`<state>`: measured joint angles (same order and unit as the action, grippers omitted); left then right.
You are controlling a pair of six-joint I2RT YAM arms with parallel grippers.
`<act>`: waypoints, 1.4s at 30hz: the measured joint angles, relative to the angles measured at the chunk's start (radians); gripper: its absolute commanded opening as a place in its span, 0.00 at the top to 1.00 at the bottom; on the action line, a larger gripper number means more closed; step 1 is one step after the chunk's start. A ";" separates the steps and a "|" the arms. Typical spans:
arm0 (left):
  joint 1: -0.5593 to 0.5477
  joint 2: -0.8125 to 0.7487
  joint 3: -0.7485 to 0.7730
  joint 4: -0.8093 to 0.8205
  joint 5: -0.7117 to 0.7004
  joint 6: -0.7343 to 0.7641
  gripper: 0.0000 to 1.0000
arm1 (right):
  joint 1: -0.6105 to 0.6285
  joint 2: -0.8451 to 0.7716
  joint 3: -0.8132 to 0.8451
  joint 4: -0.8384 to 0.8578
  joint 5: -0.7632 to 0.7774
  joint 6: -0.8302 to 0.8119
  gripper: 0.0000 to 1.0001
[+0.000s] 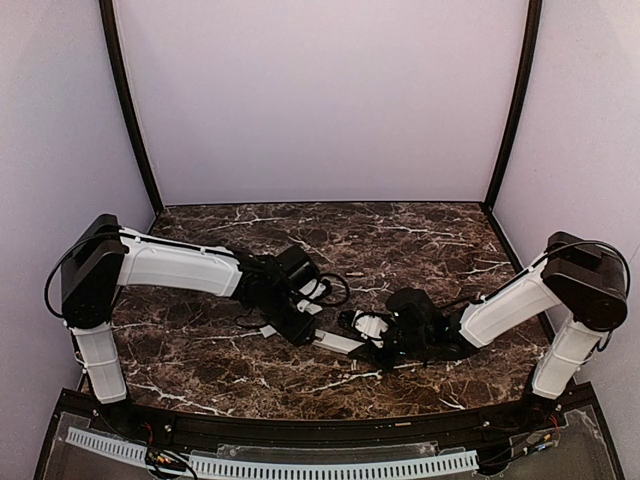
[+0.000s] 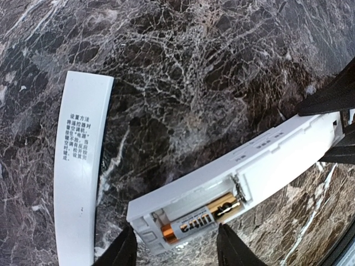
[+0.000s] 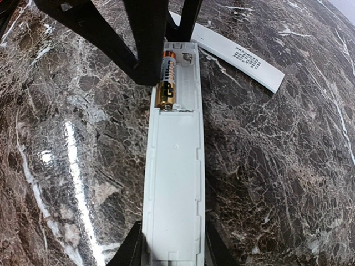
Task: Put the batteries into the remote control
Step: Press the battery in the battery compartment, then pick up the battery at the center of the board.
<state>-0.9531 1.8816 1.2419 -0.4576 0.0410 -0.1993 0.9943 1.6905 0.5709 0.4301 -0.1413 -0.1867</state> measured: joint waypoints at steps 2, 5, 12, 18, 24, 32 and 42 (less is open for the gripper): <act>0.000 0.000 0.005 -0.015 -0.002 0.005 0.46 | 0.000 0.000 -0.001 0.002 0.000 0.000 0.68; 0.007 -0.001 0.021 -0.029 0.000 0.016 0.33 | 0.000 -0.001 -0.003 0.002 0.002 0.001 0.52; 0.069 -0.030 0.100 -0.018 0.023 0.042 0.07 | 0.001 -0.040 -0.023 -0.006 0.021 0.018 0.10; 0.150 -0.033 0.192 0.032 0.024 0.068 0.02 | -0.002 -0.137 -0.046 -0.005 0.053 0.034 0.01; 0.166 -0.010 0.264 0.069 0.003 0.084 0.01 | -0.084 -0.286 -0.039 -0.033 0.095 0.089 0.01; 0.200 -0.010 0.264 0.071 -0.043 0.077 0.01 | -0.304 -0.293 0.165 -0.199 0.046 0.103 0.06; 0.254 -0.097 0.163 0.110 0.031 0.075 0.01 | -0.406 -0.015 0.375 -0.300 -0.085 -0.079 0.11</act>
<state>-0.6991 1.7844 1.4044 -0.3473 0.0723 -0.1246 0.5888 1.6752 0.9459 0.1303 -0.2260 -0.2661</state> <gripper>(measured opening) 0.986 0.911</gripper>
